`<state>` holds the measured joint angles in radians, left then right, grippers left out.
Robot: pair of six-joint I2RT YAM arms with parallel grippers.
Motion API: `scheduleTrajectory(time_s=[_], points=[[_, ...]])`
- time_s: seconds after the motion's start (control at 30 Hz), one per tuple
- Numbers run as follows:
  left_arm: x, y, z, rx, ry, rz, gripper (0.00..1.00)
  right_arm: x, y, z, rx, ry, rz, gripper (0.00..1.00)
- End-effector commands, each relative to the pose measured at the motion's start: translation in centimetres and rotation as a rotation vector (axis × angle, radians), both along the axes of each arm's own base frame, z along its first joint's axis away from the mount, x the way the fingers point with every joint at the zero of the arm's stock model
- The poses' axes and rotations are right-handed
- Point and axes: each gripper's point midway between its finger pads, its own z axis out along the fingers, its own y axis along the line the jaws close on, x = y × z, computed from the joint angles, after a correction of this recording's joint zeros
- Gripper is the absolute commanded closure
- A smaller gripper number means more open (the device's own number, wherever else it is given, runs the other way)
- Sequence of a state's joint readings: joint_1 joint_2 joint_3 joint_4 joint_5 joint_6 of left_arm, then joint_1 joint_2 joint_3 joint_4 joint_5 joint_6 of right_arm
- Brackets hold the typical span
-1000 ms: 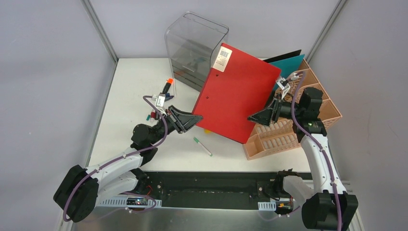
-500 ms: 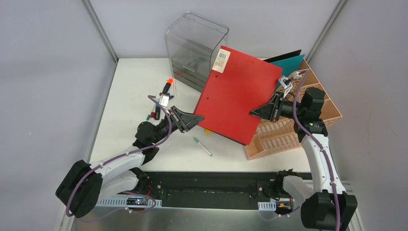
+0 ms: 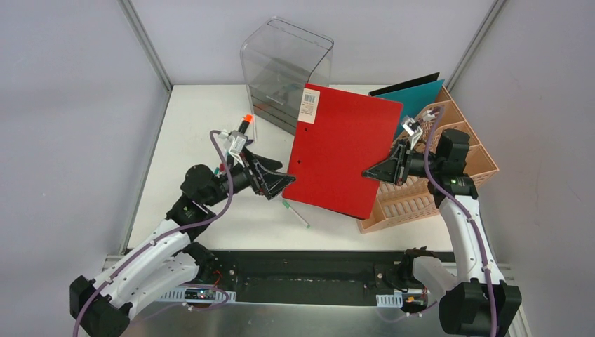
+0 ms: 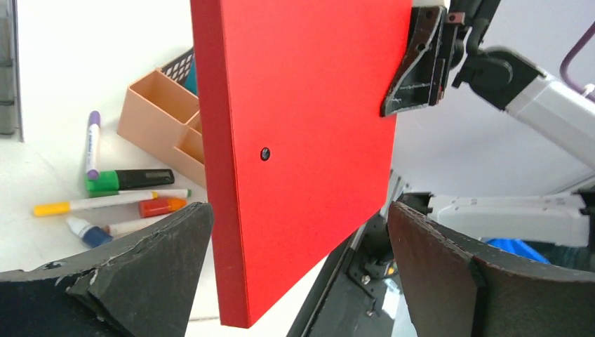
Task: Organize the desk
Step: Pick up the folder from the center of the board.
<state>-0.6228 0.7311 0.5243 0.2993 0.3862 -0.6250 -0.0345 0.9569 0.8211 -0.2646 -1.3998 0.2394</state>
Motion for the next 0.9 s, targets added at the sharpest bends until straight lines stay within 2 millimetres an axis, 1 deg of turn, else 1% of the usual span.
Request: scheduleTrajectory(time_s=[0.0, 0.07, 0.2, 0.37, 0.47, 0.67, 0.87], points=[[-1.1, 0.0, -0.1, 0.160, -0.040, -0.072, 0.01, -1.1, 0.0, 2.7, 0.005, -0.229, 0.083, 1.00], [-1.3, -0.5, 0.0, 0.180, -0.032, -0.120, 0.01, -1.2, 0.0, 2.8, 0.008, -0.233, 0.091, 1.00], [-0.9, -1.8, 0.1, 0.177, -0.008, -0.187, 0.02, -1.4, 0.0, 2.8, 0.010, -0.243, 0.098, 1.00], [0.0, -2.5, 2.2, 0.089, -0.018, -0.252, 0.03, -1.6, 0.0, 2.8, 0.017, -0.245, 0.113, 1.00], [0.8, -2.4, 3.2, 0.047, -0.005, -0.286, 0.03, -1.8, 0.0, 2.9, 0.021, -0.245, 0.121, 1.00], [3.2, -1.6, 3.0, -0.013, 0.064, -0.292, 0.04, -1.9, 0.0, 3.0, 0.024, -0.250, 0.128, 1.00], [4.0, -2.4, 3.9, -0.070, 0.044, -0.391, 0.03, -2.0, 0.0, 3.0, 0.026, -0.245, 0.133, 1.00]])
